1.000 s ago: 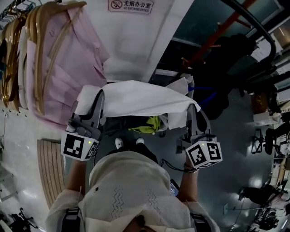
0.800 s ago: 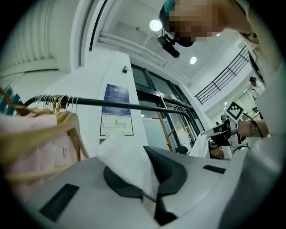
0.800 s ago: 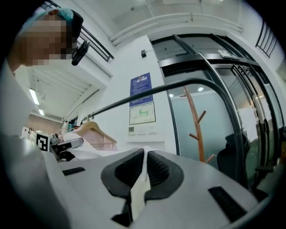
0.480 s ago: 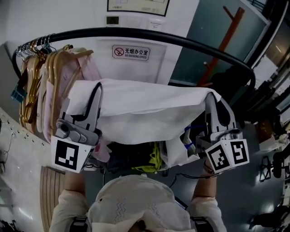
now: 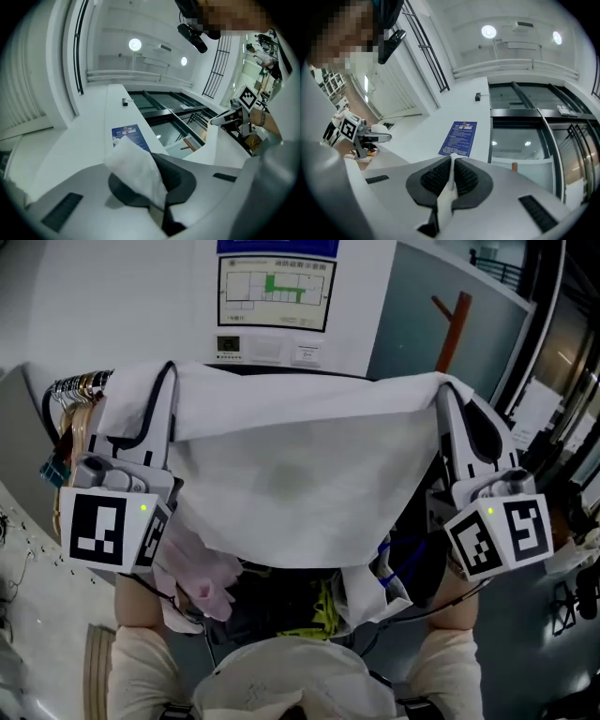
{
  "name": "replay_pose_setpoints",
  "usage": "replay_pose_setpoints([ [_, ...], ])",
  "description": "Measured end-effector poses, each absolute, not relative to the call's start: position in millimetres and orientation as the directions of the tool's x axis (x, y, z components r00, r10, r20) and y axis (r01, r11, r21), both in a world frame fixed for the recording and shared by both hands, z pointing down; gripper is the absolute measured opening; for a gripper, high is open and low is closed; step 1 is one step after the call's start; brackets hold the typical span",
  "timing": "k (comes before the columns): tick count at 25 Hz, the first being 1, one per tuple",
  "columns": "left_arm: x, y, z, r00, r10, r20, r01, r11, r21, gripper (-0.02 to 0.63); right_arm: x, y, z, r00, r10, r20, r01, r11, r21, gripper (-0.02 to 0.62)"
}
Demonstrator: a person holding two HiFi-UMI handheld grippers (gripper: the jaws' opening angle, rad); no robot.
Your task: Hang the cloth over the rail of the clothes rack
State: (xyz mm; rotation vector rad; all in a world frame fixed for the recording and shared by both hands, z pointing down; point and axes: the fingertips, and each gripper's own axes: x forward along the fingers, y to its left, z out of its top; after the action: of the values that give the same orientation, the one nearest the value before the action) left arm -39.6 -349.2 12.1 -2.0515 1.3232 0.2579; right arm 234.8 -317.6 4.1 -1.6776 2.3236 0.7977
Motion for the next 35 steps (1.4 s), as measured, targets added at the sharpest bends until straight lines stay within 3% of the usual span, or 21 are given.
replay_pose_setpoints([
  [6,-39.2,-370.9,-55.2,0.434,-0.727,-0.532,-0.853,-0.143,-0.502,0.015,233.3,-335.9,-66.7,-0.388,-0.821,-0.419,-0.889,0.212,0.406,0.020],
  [12,-33.7,-421.0,-103.2,0.466,-0.766,-0.442,-0.814,-0.177,-0.553,0.015,231.9,-370.6,-122.4,-0.381,-0.830,-0.408,-0.873,0.179,0.453,0.020],
  [18,-16.1,-475.6,-121.0,0.438,-0.810,-0.390,-0.724,-0.061,-0.687,0.015,239.2,-421.1,-140.0,-0.344,-0.852,-0.395,-0.876,0.140,0.462,0.020],
  [31,0.1,-555.2,-52.8,0.406,-0.906,-0.121,-0.504,-0.111,-0.857,0.015,248.4,-513.8,-70.9,-0.508,-0.857,-0.085,-0.801,0.434,0.412,0.023],
  [35,-0.3,-561.9,-49.3,0.372,-0.923,-0.097,-0.480,-0.102,-0.871,0.015,255.0,-515.5,-63.8,-0.552,-0.833,-0.030,-0.770,0.496,0.401,0.072],
])
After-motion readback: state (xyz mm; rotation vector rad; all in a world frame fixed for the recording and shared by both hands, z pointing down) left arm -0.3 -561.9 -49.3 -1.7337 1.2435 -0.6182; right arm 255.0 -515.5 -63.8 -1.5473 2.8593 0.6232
